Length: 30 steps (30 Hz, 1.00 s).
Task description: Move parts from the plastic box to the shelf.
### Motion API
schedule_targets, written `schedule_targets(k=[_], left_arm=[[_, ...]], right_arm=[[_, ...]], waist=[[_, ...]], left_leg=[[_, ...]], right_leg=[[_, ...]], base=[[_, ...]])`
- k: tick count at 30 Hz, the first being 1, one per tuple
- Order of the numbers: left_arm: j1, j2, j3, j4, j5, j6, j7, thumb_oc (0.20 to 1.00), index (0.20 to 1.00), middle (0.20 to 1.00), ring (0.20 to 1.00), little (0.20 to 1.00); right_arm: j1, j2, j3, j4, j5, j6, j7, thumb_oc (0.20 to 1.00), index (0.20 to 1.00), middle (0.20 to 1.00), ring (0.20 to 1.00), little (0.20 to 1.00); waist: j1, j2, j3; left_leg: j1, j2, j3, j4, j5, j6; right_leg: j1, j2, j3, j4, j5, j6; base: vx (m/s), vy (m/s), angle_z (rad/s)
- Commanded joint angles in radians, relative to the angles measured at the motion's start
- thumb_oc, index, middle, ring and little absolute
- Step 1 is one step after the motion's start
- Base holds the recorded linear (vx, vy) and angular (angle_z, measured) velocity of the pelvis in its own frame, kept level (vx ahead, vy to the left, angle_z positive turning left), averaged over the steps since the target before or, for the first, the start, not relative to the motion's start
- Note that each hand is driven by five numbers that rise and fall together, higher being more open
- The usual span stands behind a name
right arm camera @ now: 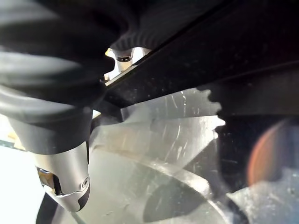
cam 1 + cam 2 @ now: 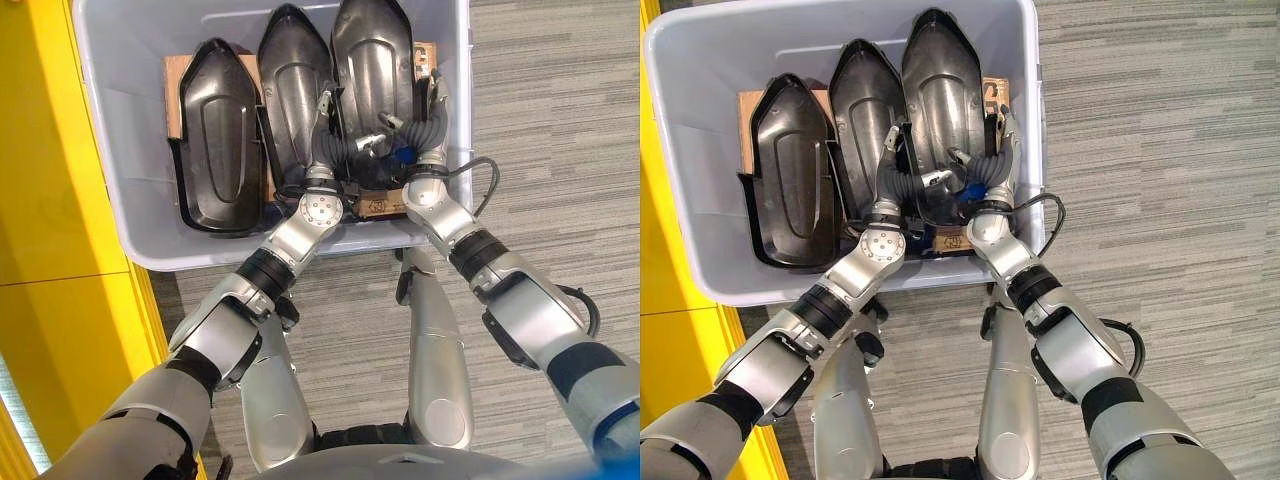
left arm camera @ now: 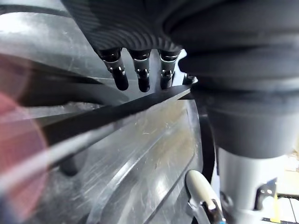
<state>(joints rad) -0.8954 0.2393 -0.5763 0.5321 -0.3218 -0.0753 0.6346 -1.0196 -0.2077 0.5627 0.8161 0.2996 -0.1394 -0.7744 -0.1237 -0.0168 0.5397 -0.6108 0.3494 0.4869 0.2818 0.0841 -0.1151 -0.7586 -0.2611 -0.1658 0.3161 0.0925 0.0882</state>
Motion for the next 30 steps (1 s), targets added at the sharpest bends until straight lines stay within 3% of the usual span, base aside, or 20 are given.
schedule_targets(k=[1,6,13,17,18,19,20,21,30], left_arm=[[-0.023,-0.063,-0.001,-0.048,-0.019,-0.019,0.027,1.0,1.0,1.0,1.0,1.0],[-0.019,-0.082,0.014,-0.027,-0.046,-0.021,0.037,1.0,1.0,1.0,1.0,1.0],[0.011,-0.099,0.046,-0.022,-0.071,-0.058,0.133,1.0,1.0,1.0,1.0,1.0],[0.031,-0.108,0.067,-0.011,-0.078,-0.07,0.1,1.0,1.0,1.0,1.0,1.0],[0.036,-0.112,0.067,-0.016,-0.072,-0.074,0.103,1.0,1.0,1.0,1.0,1.0],[0.036,-0.113,0.067,-0.017,-0.073,-0.076,0.1,1.0,1.0,1.0,1.0,1.0],[0.038,-0.114,0.067,-0.019,-0.084,-0.078,0.067,1.0,1.0,1.0,1.0,1.0],[0.039,-0.118,0.067,-0.022,-0.085,-0.08,0.053,1.0,1.0,1.0,1.0,1.0],[0.021,-0.12,0.052,-0.053,-0.104,-0.079,0.054,1.0,1.0,1.0,1.0,1.0]], right_arm=[[0.069,0.052,0.012,0.04,0.07,0.052,0.018,1.0,1.0,1.0,1.0,1.0],[0.066,0.06,0.004,0.02,0.071,0.056,0.015,1.0,1.0,1.0,1.0,1.0],[0.076,0.065,0.019,-0.012,0.069,0.085,0.015,1.0,1.0,1.0,1.0,1.0],[0.087,0.074,0.012,-0.016,0.112,0.122,0.018,1.0,1.0,1.0,1.0,1.0],[0.091,0.076,0.015,-0.013,0.12,0.129,0.021,0.875,0.875,0.875,0.875,0.875],[0.091,0.076,0.016,-0.012,0.121,0.129,0.022,0.875,0.875,0.875,0.875,0.875],[0.094,0.078,0.018,-0.007,0.128,0.126,0.024,0.266,0.266,0.266,0.266,0.266],[0.095,0.08,0.021,-0.006,0.134,0.107,0.019,0.2,0.2,0.2,0.2,0.2],[0.094,0.093,0.019,0.0,0.142,0.084,0.086,0.2,0.2,0.2,0.2,0.2]], waist=[[0.02,0.013,-0.02],[0.019,0.011,-0.02],[0.021,0.005,-0.02],[0.022,-0.001,-0.02],[0.022,-0.002,-0.02],[0.022,-0.002,-0.02],[0.021,-0.002,-0.02],[0.021,-0.003,-0.02],[0.015,-0.005,-0.02]], left_leg=[[-0.066,-0.023,-0.04,0.068,-0.089,-0.08],[-0.061,-0.022,-0.034,0.064,-0.085,-0.08],[-0.062,-0.02,-0.035,0.065,-0.084,-0.083],[-0.064,-0.018,-0.035,0.069,-0.086,-0.084],[-0.064,-0.015,-0.033,0.068,-0.085,-0.084],[-0.063,-0.015,-0.033,0.068,-0.085,-0.084],[-0.063,-0.013,-0.031,0.069,-0.085,-0.084],[-0.062,-0.011,-0.029,0.071,-0.085,-0.083],[-0.052,-0.007,-0.019,0.074,-0.085,-0.083]], right_leg=[[-0.04,0.083,-0.052,0.014,-0.094,0.009],[-0.038,0.084,-0.053,0.013,-0.094,0.007],[-0.038,0.086,-0.056,0.015,-0.097,0.005],[-0.036,0.087,-0.06,0.012,-0.095,0.003],[-0.037,0.088,-0.06,0.014,-0.096,0.002],[-0.037,0.088,-0.06,0.014,-0.096,0.002],[-0.037,0.088,-0.06,0.016,-0.098,0.002],[-0.037,0.089,-0.06,0.017,-0.099,0.001],[-0.028,0.089,-0.06,0.015,-0.098,-0.003]], base=[[0.0,0.0,0.0],[0.0,0.0,0.0],[0.0,0.0,0.0],[0.0,-0.016,0.0],[0.0,0.0,0.0],[0.0,0.0,0.0],[0.0,0.0,0.0],[0.0,0.0,0.0],[0.0,0.0,0.0]])
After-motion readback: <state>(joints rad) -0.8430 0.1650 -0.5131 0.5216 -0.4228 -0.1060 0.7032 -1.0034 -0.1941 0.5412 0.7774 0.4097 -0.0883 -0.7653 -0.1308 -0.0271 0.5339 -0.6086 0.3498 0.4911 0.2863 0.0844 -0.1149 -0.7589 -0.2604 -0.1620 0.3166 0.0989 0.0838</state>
